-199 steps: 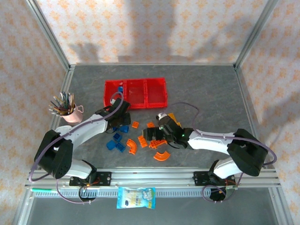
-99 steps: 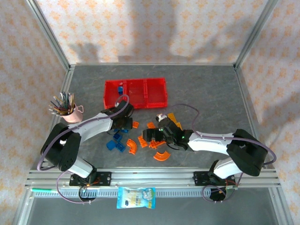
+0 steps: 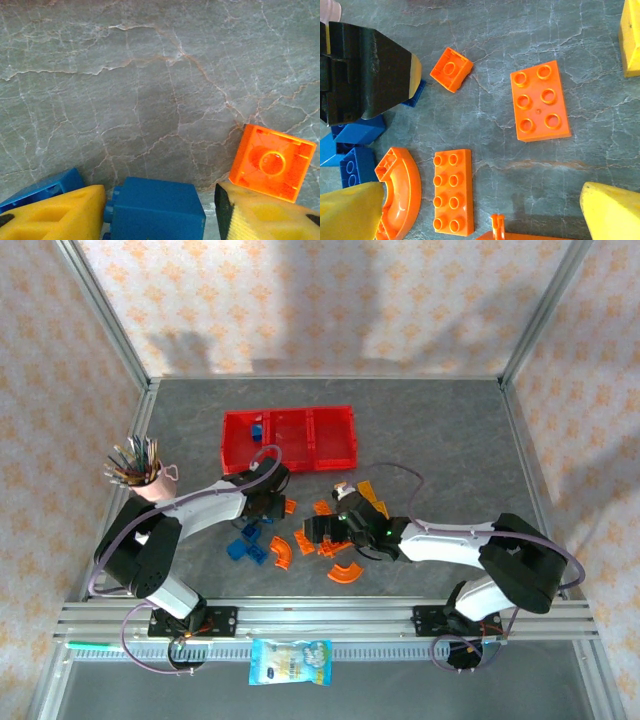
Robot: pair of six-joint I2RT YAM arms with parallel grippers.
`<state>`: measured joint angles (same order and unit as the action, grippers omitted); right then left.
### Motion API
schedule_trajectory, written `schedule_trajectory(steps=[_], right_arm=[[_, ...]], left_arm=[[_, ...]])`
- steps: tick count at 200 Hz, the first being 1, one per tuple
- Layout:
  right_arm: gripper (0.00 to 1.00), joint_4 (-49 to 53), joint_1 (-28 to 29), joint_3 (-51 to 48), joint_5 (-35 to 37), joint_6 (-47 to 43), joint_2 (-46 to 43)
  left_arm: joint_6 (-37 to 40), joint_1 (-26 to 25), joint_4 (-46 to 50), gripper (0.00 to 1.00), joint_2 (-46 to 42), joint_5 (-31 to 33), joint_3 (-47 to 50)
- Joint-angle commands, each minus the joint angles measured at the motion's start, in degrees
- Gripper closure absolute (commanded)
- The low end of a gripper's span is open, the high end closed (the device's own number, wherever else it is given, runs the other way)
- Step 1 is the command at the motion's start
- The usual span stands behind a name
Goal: Sort the legos into containers by color
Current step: Pick up the lego from the center of the table.
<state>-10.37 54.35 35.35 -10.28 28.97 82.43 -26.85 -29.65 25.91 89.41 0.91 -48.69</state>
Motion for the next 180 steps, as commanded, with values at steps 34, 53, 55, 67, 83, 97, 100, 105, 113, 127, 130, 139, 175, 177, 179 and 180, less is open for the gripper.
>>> schedule_trajectory(steps=[34, 53, 55, 67, 83, 97, 100, 105, 113, 127, 130, 139, 175, 177, 179, 180], right_arm=[[0.00, 0.4, 0.2, 1.0, 3.2, 0.4, -1.4], [0.00, 0.7, 0.2, 0.9, 2.7, 0.5, -1.4], [0.00, 0.8, 0.2, 0.9, 2.7, 0.5, -1.4], [0.00, 1.4, 0.1, 1.2, 3.3, 0.7, -1.6], [0.00, 2.0, 0.2, 1.7, 4.1, 1.1, -2.4], [0.00, 2.2, 0.1, 2.1, 4.4, 1.3, -3.3], [0.00, 2.3, 0.2, 2.2, 4.4, 1.3, -3.5], [0.00, 2.4, 0.2, 2.6, 4.6, 1.3, -3.8], [0.00, 3.0, 0.2, 3.1, 4.9, 1.2, -4.2], [0.00, 4.5, 0.2, 4.2, 5.6, 0.8, -4.8], [0.00, 4.9, 0.2, 4.6, 5.9, 0.7, -4.9], [0.00, 6.2, 0.1, 5.6, 6.7, 0.3, -5.2], [0.00, 7.2, 0.2, 8.5, 7.3, -0.5, -5.3], [0.00, 7.3, 0.1, 8.7, 7.3, -0.5, -5.2], [0.00, 7.3, 0.1, 8.9, 7.4, -0.5, -5.0], [0.00, 7.3, 0.1, 9.1, 7.4, -0.5, -5.0]], left_arm=[[0.5, -0.1, 0.4, 0.51, -0.4, 1.6, 0.6], [0.3, -0.1, 1.2, 0.54, -1.3, 2.7, 0.5], [0.3, -0.1, 1.2, 0.54, -1.4, 2.8, 0.5], [0.2, -0.1, 1.4, 0.54, -2.1, 3.3, 0.4], [-0.3, 0.0, 2.0, 0.54, -3.5, 3.6, -0.2], [-0.9, 0.0, 1.8, 0.54, -5.3, 3.6, -0.3], [-1.0, 0.0, 1.9, 0.54, -5.7, 3.6, -0.5], [-1.1, 0.0, 2.0, 0.54, -6.3, 3.8, -0.7], [-1.4, 0.0, 2.2, 0.54, -7.3, 4.3, -1.2], [-1.7, 0.0, 3.0, 0.55, -8.7, 5.5, -2.3], [-1.8, 0.1, 3.1, 0.55, -9.0, 5.8, -2.6], [-1.9, 0.2, 3.5, 0.55, -9.9, 6.6, -3.5], [-2.1, 3.7, 2.4, 0.56, -12.6, 9.0, -7.6], [-2.0, 4.0, 2.3, 0.56, -12.6, 8.8, -8.0], [-2.0, 4.4, 2.3, 0.56, -12.6, 8.7, -8.3], [-2.0, 4.5, 2.2, 0.56, -12.5, 8.6, -8.5]])
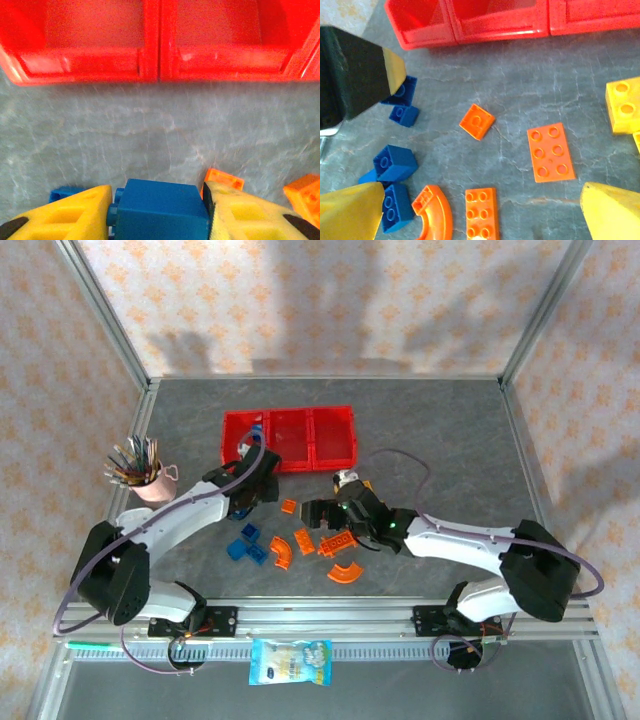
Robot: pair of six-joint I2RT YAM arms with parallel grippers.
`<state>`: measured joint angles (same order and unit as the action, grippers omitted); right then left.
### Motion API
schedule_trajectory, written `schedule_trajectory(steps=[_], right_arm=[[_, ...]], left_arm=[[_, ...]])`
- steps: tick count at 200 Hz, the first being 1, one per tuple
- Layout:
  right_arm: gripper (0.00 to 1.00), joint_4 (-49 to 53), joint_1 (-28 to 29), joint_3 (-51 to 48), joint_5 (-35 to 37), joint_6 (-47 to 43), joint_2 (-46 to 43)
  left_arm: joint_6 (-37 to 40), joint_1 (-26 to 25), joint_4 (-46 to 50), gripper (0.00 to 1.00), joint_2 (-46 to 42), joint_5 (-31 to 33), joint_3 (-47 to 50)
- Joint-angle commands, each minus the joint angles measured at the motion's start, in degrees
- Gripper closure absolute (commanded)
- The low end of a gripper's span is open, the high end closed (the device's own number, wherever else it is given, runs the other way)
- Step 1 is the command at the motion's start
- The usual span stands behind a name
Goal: Sort the legos into containers by color
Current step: Place the lego in the container.
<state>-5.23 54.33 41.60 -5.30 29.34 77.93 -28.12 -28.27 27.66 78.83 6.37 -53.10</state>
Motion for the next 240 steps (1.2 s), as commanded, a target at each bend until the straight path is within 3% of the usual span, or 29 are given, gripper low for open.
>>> schedule_trajectory(steps=[1, 50, 138, 192, 240], right_arm=[[0.00, 2.1, 0.2, 2.9, 2.4, -0.9, -0.4], [0.00, 3.0, -0.8, 6.7, 6.4, 0.0, 1.7], [0.01, -8.5, -5.1, 7.0, 1.8, -3.5, 4.7], [0.00, -9.0, -6.0, 10.5, 1.3, -6.5, 7.3], [0.00, -8.5, -6.3, 11.1, 1.1, -7.4, 8.1]], left_arm=[[-0.7, 3.4, 0.5, 0.56, -1.9, 3.2, -4.3], [0.7, 9.1, -2.3, 0.57, 1.3, 4.4, -12.2], [1.3, 16.2, -6.0, 0.57, 20.3, 6.2, -26.3], [1.3, 17.5, -4.9, 0.55, 33.8, 7.9, -35.3], [1.6, 18.0, -4.6, 0.52, 39.0, 10.3, -38.8]])
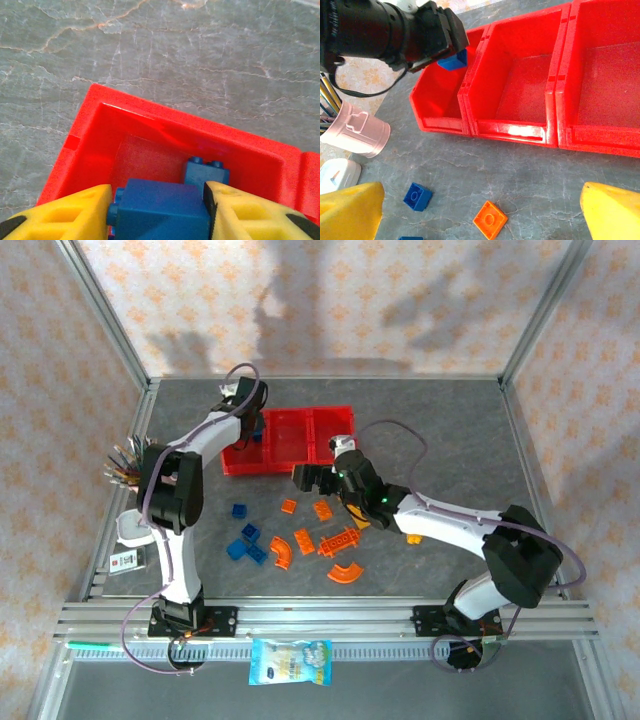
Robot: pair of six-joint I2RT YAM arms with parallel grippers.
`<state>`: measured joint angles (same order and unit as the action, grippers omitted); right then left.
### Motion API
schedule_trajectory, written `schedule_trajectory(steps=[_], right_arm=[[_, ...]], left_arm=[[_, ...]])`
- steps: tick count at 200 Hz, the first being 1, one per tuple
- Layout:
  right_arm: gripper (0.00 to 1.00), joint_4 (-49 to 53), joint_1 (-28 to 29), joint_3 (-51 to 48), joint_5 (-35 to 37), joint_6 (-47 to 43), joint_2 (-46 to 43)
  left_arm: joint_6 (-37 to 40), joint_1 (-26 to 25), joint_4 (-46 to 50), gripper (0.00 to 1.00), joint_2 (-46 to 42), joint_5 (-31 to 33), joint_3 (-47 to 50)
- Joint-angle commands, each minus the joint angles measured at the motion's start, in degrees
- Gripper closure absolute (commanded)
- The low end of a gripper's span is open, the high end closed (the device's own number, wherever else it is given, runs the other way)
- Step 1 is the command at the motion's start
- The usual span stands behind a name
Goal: Sort the legos into containers by color
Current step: Place the lego in the container, then pick up the lego from the middle-left of the table.
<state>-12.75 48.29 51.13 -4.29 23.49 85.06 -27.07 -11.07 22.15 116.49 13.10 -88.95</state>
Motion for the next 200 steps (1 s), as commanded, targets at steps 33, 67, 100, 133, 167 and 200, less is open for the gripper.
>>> schedule_trajectory(steps=[33, 67, 100, 133, 167, 200], right_arm=[[0.00, -1.0, -0.4, 1.8, -0.3, -1.9, 1.2], [0.00, -0.5, -0.4, 2.0, -0.6, -2.5, 0.8], [0.00, 1.7, -0.3, 2.6, -1.4, -3.5, -0.3], [0.00, 5.8, -0.4, 3.1, -2.5, -4.2, -1.0], [0.00, 9.3, -0.3, 2.0, -3.8, -4.4, -2.6], [0.00, 11.1, -0.2, 0.3, -2.9, -5.0, -4.7]], left_arm=[[0.5, 1.1, 1.1, 0.45, 2.6, 4.4, -3.7], [-0.2, 1.1, 2.2, 0.41, 2.0, 3.9, -4.8], [-0.4, 1.0, 2.8, 0.41, -1.7, 0.7, -4.2], [-0.2, 1.0, 2.0, 0.41, -8.6, -2.6, 0.3], [-0.5, 0.5, 0.1, 0.40, -17.3, -6.8, 8.7], [-0.3, 0.1, -0.4, 0.39, -24.0, -8.3, 16.2]])
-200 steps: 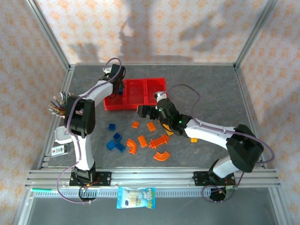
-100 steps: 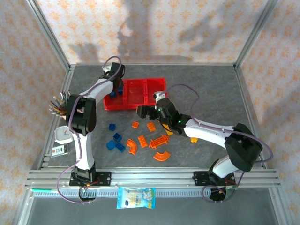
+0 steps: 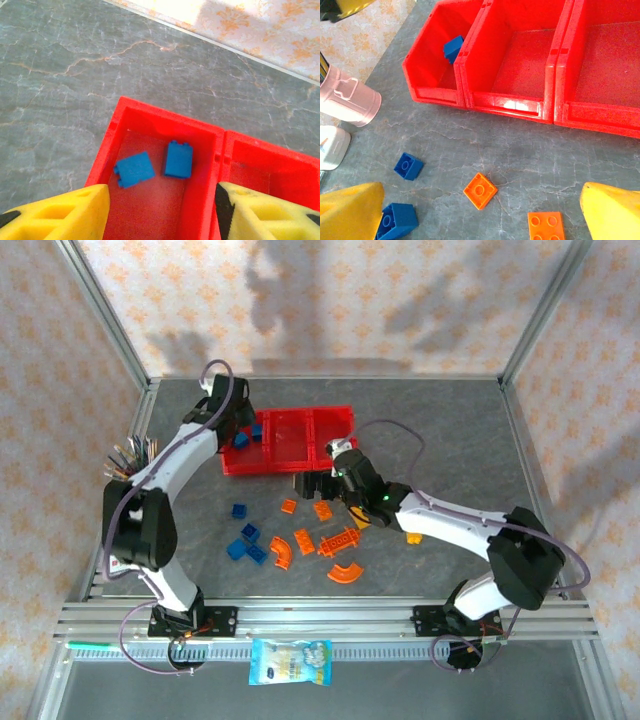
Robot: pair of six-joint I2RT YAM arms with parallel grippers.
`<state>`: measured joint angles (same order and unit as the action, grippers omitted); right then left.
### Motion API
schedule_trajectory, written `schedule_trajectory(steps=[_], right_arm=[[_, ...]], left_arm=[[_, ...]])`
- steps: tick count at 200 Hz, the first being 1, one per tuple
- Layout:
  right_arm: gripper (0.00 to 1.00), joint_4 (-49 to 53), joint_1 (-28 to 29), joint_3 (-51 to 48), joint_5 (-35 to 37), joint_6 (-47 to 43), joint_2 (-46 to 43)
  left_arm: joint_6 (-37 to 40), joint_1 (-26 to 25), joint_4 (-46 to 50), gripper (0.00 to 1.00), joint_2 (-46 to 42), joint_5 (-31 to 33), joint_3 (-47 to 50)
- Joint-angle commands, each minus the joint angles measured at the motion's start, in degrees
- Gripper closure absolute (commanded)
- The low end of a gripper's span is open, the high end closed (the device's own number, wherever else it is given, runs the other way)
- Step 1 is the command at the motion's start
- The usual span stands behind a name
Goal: Sort the legos into containers by color
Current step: Pick up the lego from the middle-left of the table.
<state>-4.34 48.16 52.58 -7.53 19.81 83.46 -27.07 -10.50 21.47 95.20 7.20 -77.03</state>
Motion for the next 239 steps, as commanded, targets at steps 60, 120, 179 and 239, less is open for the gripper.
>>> schedule_trajectory(steps=[60, 120, 179, 239], right_arm=[[0.00, 2.3, 2.2, -6.1, -0.1, -3.1, -5.2], [0.00, -4.6, 7.0, -9.7, -1.4, -0.5, -1.3], [0.00, -10.2, 8.8, -11.6, -1.5, 5.1, 2.0], [0.00, -9.7, 8.8, -11.1, -1.4, 5.0, 3.1]], left_arm=[[-1.7, -3.3, 0.4, 0.38, -17.8, -5.9, 20.0], [-6.2, -9.2, 8.1, 0.34, -26.3, 1.1, 30.1], [-13.1, -11.1, 6.7, 0.29, -25.0, 3.2, 38.9], [-10.8, -10.9, -0.8, 0.26, -17.0, 2.7, 39.3]])
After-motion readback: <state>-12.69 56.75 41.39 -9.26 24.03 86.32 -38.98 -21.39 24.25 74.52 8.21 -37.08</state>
